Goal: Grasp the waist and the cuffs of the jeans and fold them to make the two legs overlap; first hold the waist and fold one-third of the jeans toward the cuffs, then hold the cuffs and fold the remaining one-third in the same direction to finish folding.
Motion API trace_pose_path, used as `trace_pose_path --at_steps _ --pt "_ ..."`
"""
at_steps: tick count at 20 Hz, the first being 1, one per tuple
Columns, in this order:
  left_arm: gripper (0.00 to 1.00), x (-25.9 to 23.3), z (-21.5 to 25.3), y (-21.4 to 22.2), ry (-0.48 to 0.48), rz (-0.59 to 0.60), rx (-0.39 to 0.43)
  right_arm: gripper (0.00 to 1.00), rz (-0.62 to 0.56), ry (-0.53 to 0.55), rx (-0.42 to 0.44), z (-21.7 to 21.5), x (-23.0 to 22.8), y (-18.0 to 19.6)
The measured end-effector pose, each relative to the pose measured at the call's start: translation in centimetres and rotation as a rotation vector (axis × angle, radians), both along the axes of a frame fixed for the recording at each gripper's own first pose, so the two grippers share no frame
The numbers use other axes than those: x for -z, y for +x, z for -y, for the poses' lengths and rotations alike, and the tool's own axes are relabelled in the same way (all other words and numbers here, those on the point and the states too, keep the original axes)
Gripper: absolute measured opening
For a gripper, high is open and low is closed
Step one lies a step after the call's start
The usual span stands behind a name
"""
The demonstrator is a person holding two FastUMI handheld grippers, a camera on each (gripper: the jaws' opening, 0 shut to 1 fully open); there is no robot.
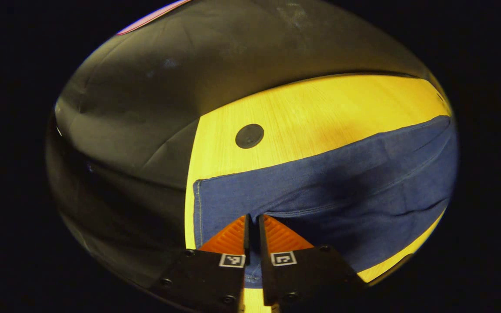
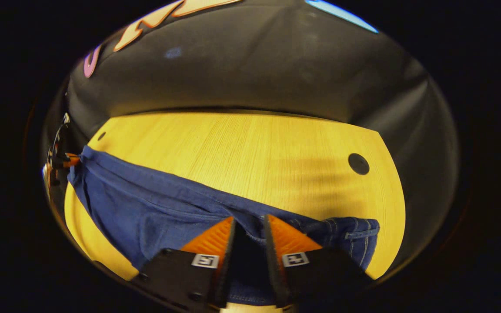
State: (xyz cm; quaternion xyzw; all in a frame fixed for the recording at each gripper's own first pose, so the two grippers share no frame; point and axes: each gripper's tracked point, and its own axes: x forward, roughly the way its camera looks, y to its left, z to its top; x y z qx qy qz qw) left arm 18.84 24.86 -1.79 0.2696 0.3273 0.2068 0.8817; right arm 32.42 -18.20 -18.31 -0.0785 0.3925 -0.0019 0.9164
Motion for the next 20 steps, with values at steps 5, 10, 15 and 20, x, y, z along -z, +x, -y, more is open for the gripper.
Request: trace_pose_path --at_steps 5,10,15,20 --pt "1.0 -5.1 4.8 -0.6 -0.042 0.208 0.045 1.0 0.085 0.02 0.078 3.5 -5.2 -2.8" --pt "0.94 -7.2 8.3 -0.4 -0.19 0.355 0.158 1.0 0.062 0.014 0.185 9.4 -5.3 -7.9" --pt "0.94 -6.1 8.4 -0.9 -0.192 0.347 0.235 0.99 -0.007 0.053 0.254 14.4 -2.6 -11.8" --pt "0.94 -5.3 11.1 -2.2 -0.249 0.36 0.219 0.99 -0.071 0.13 0.275 15.1 1.2 -12.9"
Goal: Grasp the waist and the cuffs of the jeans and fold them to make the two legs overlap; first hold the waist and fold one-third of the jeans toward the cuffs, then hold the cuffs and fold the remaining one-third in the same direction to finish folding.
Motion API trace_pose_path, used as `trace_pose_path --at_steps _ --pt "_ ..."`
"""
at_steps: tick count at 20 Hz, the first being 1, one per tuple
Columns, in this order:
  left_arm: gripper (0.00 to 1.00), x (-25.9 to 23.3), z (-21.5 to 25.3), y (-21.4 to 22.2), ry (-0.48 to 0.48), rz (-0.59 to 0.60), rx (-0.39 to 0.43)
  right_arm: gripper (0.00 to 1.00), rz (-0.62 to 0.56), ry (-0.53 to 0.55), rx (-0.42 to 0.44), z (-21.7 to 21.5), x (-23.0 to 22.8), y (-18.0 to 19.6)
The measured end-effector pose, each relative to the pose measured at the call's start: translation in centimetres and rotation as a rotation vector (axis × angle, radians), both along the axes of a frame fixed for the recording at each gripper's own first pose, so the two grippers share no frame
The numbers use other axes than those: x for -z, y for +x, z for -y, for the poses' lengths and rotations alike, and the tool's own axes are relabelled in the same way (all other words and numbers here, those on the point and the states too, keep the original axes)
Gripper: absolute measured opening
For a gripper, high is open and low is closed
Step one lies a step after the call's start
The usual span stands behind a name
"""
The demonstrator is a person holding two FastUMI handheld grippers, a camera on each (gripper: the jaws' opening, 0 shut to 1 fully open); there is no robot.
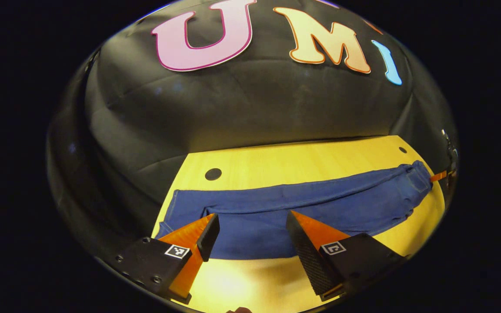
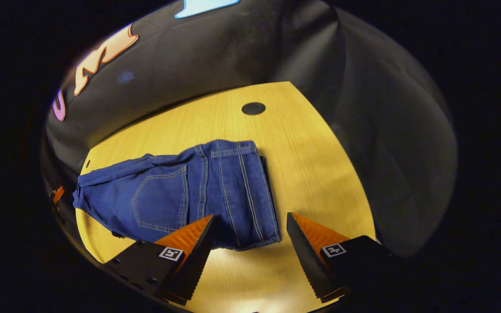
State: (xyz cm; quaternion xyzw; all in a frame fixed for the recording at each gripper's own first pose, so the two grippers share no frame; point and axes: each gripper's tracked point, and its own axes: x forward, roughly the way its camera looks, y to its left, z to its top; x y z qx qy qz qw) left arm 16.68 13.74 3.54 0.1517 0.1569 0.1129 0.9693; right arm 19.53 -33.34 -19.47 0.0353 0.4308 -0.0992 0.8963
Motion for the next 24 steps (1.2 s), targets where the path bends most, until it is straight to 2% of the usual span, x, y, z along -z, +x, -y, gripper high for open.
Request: trace_pose_path --at_steps 1,2,4,5,6,7,8,9,11,13,15,18,19,20,21,24 --pt "0.94 0.0 0.3 -0.4 -0.003 0.014 -0.011 0.96 0.0 0.01 -0.004 -0.2 0.4 0.1" --pt "0.94 -0.1 0.7 -1.1 -0.004 0.027 -0.019 1.0 -0.001 0.013 -0.009 -0.2 0.7 0.1" --pt "0.94 -0.3 1.0 -2.2 -0.011 0.044 -0.031 1.0 0.003 0.014 -0.018 -0.3 1.1 0.1" --pt "0.93 -0.4 1.1 -2.5 -0.014 0.05 -0.035 0.96 0.021 0.015 -0.023 -0.5 0.9 0.2" --pt "0.94 -0.4 1.1 -2.9 -0.018 0.055 -0.038 0.99 0.02 0.008 -0.029 -0.5 1.0 0.1" --pt "0.94 -0.5 1.1 -3.1 -0.019 0.06 -0.042 0.93 0.034 0.002 -0.035 -0.5 0.9 0.1" --pt "0.94 -0.6 1.2 -3.3 -0.022 0.066 -0.045 0.97 0.033 0.002 -0.034 -0.6 1.1 0.1" --pt "0.94 -0.6 1.4 -3.5 -0.027 0.069 -0.043 0.89 0.043 0.018 -0.031 -1.1 1.5 0.3" --pt "0.9 0.0 1.9 -3.9 -0.051 0.069 -0.04 0.65 0.041 0.034 -0.015 -1.6 1.9 0.5" --pt "0.9 0.5 2.5 -4.0 -0.068 0.069 -0.036 0.46 0.028 0.033 -0.009 -2.0 1.7 0.5" --pt "0.9 1.0 2.8 -4.4 -0.074 0.068 -0.035 0.32 0.046 0.032 -0.011 -2.0 1.6 0.7" --pt "0.9 1.7 2.9 -5.0 -0.077 0.057 -0.045 0.32 0.095 0.028 -0.002 -2.0 1.2 0.9" --pt "0.9 1.7 3.0 -5.1 -0.079 0.059 -0.048 0.25 0.086 0.048 0.01 -2.4 1.3 0.7" --pt "0.9 1.7 3.0 -5.4 -0.083 0.064 -0.052 0.23 0.083 0.054 0.039 -2.4 1.7 1.1" --pt "0.9 1.8 2.9 -5.7 -0.092 0.064 -0.056 0.14 0.084 0.049 0.055 -2.4 1.2 1.1" --pt "0.9 2.0 2.4 -6.5 -0.12 0.073 -0.078 0.13 0.081 -0.01 0.046 -2.1 1.0 1.3"
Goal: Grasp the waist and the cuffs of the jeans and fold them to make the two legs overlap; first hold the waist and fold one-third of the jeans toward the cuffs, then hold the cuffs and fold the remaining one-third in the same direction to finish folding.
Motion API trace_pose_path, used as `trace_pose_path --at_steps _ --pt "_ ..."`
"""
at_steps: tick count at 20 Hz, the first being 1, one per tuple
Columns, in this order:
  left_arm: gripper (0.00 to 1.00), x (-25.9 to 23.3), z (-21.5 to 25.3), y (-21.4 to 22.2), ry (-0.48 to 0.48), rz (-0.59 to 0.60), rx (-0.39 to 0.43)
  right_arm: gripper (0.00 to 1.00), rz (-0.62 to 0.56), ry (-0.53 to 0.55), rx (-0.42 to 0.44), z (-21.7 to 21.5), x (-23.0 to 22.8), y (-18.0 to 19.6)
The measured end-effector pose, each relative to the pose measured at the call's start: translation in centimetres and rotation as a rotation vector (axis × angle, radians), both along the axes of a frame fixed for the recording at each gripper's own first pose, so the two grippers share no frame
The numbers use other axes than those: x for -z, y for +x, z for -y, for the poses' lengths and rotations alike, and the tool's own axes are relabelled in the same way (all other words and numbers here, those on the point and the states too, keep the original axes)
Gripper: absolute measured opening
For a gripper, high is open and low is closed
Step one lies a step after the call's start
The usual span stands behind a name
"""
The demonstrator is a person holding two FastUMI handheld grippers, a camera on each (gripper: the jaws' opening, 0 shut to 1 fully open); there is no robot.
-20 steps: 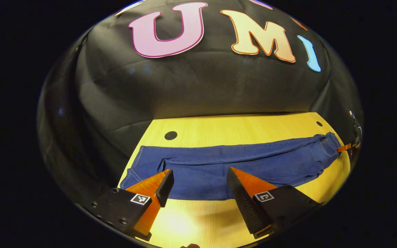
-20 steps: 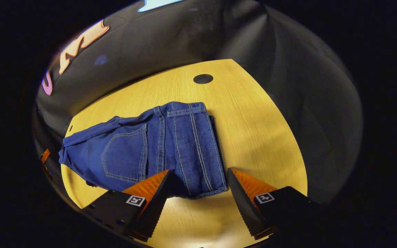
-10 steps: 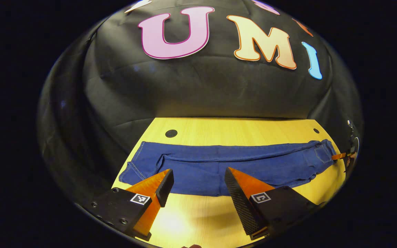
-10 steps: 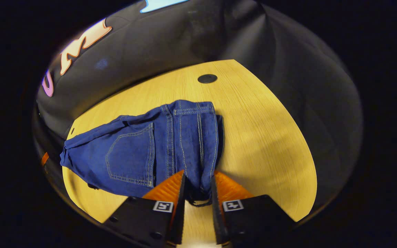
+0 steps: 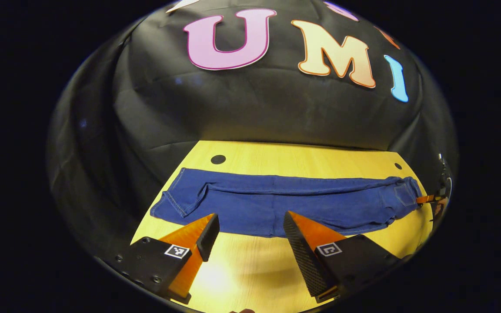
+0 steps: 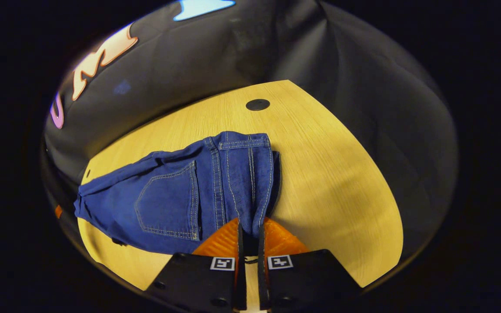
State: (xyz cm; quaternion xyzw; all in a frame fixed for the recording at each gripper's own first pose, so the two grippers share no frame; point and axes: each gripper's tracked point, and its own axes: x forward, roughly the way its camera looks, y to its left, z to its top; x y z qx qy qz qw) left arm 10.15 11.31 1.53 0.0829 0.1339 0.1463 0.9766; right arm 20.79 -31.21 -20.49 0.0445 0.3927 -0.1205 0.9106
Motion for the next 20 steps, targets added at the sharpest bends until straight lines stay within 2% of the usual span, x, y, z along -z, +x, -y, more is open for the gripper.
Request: trace_pose_path --at_steps 5,6,8,9,10,14,16,20 --pt "0.9 0.4 -1.5 -1.5 -0.02 0.004 -0.02 0.05 0.051 0.0 0.0 -0.5 -1.5 0.2" --pt "0.9 0.5 -2.1 -1.6 -0.024 0.005 -0.024 0.08 0.077 0.007 0.002 -0.7 -2.2 0.5" --pt "0.9 0.4 -3.3 -1.8 -0.033 0.012 -0.027 0.08 0.137 0.028 -0.001 -1.7 -4.3 1.1" --pt "0.9 0.3 -4.0 -1.8 -0.036 0.015 -0.029 0.04 0.168 0.036 -0.004 -2.6 -6.3 0.8" --pt "0.9 0.5 -4.8 -1.7 -0.04 0.014 -0.028 0.05 0.198 0.047 -0.014 -3.9 -7.6 1.2" --pt "0.91 0.8 -7.7 -1.3 -0.085 0.021 0.013 0.05 0.318 0.09 -0.084 -10.7 -12.9 2.3" --pt "0.89 1.3 -8.6 -1.0 -0.117 0.004 0.061 0.05 0.372 0.151 -0.121 -16.2 -15.0 2.8" --pt "0.88 0.7 -10.8 -0.8 -0.107 -0.012 0.14 0.05 0.448 0.269 -0.242 -28.4 -16.7 3.4"
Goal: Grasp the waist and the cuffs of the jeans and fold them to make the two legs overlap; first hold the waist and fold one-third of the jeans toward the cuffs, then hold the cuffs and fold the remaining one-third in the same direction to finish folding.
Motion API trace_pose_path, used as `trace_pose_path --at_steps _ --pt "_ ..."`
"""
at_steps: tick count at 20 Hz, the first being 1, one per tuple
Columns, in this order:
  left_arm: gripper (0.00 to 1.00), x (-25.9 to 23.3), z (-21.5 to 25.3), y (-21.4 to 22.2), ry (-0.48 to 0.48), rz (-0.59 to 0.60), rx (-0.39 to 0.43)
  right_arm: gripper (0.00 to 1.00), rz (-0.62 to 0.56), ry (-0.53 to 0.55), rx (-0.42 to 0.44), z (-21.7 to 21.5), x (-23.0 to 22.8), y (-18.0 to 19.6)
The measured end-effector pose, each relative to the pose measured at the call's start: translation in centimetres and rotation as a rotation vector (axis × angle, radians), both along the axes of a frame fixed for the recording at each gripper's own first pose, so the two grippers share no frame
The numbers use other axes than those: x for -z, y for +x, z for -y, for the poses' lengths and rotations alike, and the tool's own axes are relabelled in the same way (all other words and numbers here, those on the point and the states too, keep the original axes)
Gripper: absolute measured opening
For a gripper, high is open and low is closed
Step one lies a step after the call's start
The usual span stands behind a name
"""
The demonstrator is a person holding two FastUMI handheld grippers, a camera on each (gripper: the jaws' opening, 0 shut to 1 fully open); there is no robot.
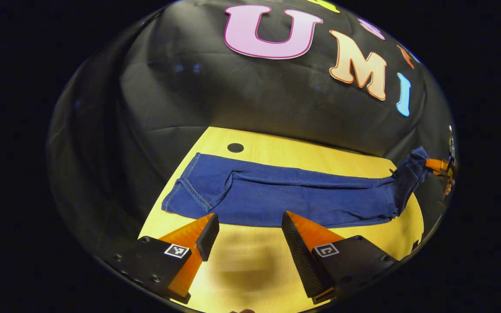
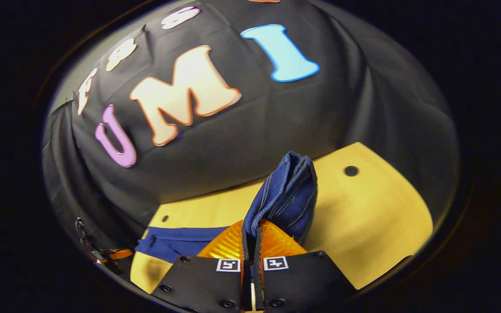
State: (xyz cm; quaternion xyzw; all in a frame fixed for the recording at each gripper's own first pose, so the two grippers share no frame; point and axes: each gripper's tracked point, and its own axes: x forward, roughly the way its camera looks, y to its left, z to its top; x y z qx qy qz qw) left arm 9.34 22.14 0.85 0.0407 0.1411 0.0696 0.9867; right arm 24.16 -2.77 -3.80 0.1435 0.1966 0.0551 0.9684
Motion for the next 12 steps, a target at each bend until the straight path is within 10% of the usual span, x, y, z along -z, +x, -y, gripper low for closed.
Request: trace_pose_path --at_steps 12 --pt "0.97 -0.1 -3.9 -1.4 -0.034 0.021 0.052 0.01 -0.271 0.094 -0.272 -23.9 21.1 2.9"
